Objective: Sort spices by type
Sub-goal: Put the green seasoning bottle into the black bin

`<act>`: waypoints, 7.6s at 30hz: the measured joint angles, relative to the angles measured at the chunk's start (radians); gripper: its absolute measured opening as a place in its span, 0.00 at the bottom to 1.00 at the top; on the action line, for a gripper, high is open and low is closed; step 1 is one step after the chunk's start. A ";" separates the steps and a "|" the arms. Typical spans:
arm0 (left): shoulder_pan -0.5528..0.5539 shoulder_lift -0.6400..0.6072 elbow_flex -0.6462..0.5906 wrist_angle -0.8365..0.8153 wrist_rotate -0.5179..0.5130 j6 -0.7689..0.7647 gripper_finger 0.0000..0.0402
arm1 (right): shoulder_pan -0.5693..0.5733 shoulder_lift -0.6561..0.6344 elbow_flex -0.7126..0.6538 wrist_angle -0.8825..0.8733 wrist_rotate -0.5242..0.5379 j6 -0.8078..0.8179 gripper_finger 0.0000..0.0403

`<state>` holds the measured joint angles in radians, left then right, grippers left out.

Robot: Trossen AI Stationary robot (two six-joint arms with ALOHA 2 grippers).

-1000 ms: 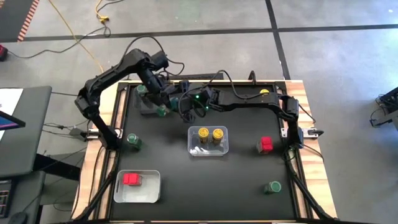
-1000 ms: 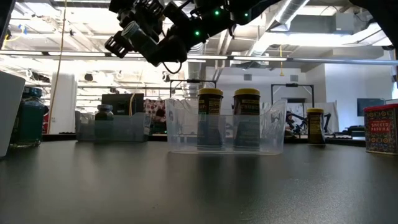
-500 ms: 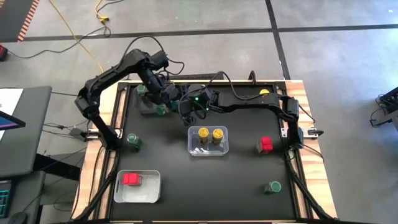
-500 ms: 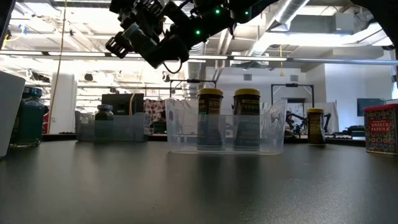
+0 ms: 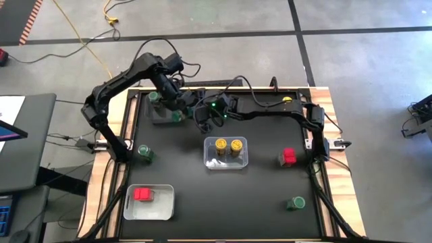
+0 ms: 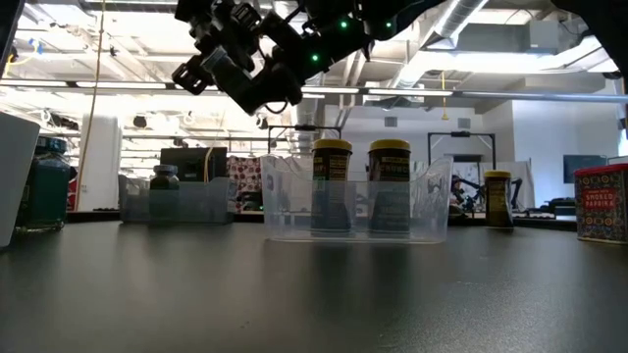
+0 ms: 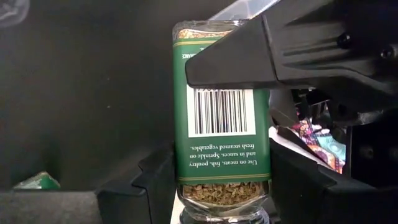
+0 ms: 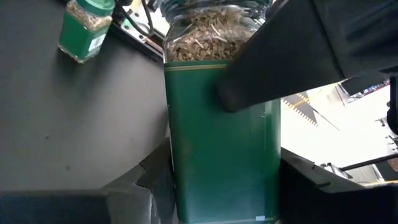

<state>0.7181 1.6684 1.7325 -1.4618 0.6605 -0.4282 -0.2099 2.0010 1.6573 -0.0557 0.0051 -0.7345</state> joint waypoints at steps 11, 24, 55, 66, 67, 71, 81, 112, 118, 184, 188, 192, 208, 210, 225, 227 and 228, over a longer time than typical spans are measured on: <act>0.000 -0.001 0.000 0.081 -0.051 0.068 0.70 | -0.069 0.001 -0.001 -0.153 -0.011 0.064 0.54; 0.106 -0.016 0.104 0.120 -0.198 0.147 0.75 | -0.246 -0.127 -0.002 -0.558 0.023 0.138 0.54; 0.086 -0.691 -0.612 0.867 -0.591 0.128 0.75 | -0.072 -0.295 -0.363 0.327 -0.018 0.882 0.54; 0.089 -0.618 -0.435 0.888 -0.380 0.276 0.75 | -0.081 -0.059 -0.233 0.528 -0.279 1.043 0.54; 0.089 -0.613 -0.417 0.881 -0.363 0.309 0.75 | -0.082 -0.055 -0.232 0.537 -0.296 1.046 0.54; 0.086 -0.570 -0.335 0.777 -0.291 0.471 0.75 | -0.090 -0.056 -0.232 0.525 -0.324 1.022 0.54; 0.085 -0.341 0.086 0.352 -0.274 0.650 0.75 | -0.128 -0.074 -0.231 0.450 -0.403 0.959 0.54; -0.140 -0.063 0.306 0.038 -0.375 0.870 0.75 | -0.147 -0.074 -0.231 0.410 -0.419 0.723 0.54; -0.139 -0.063 0.305 0.034 -0.375 0.825 0.75 | -0.146 -0.074 -0.231 0.411 -0.419 0.723 0.54; -0.193 -0.031 0.193 0.095 -0.425 0.677 0.48 | -0.178 -0.082 -0.232 0.307 -0.573 0.735 0.83; -0.192 -0.031 0.193 0.099 -0.435 0.627 0.49 | -0.194 -0.085 -0.231 0.305 -0.605 0.678 0.86; -0.194 -0.031 0.193 0.099 -0.439 0.611 0.50 | -0.209 -0.085 -0.231 0.288 -0.605 0.735 0.87; -0.180 -0.032 0.194 0.086 -0.541 0.613 0.48 | -0.379 -0.122 -0.232 -0.226 -0.605 0.662 0.86; -0.166 -0.032 0.194 0.059 -0.586 0.652 0.48 | -0.397 -0.151 -0.232 -0.295 -0.605 0.616 0.86; 0.026 0.017 -0.019 0.038 -0.641 0.971 0.48 | -0.418 -0.322 -0.232 -0.413 -0.605 0.556 0.86; 0.056 0.015 -0.090 0.074 -0.640 0.998 0.48 | -0.417 -0.328 -0.232 -0.415 -0.605 0.576 0.86; 0.071 0.014 -0.123 0.092 -0.640 1.010 0.48 | -0.417 -0.329 -0.231 -0.414 -0.605 0.584 0.86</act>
<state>0.7889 1.6825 1.6091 -1.3699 0.0204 0.5816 -0.6273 1.6722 1.4258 -0.4697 -0.5996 -0.1506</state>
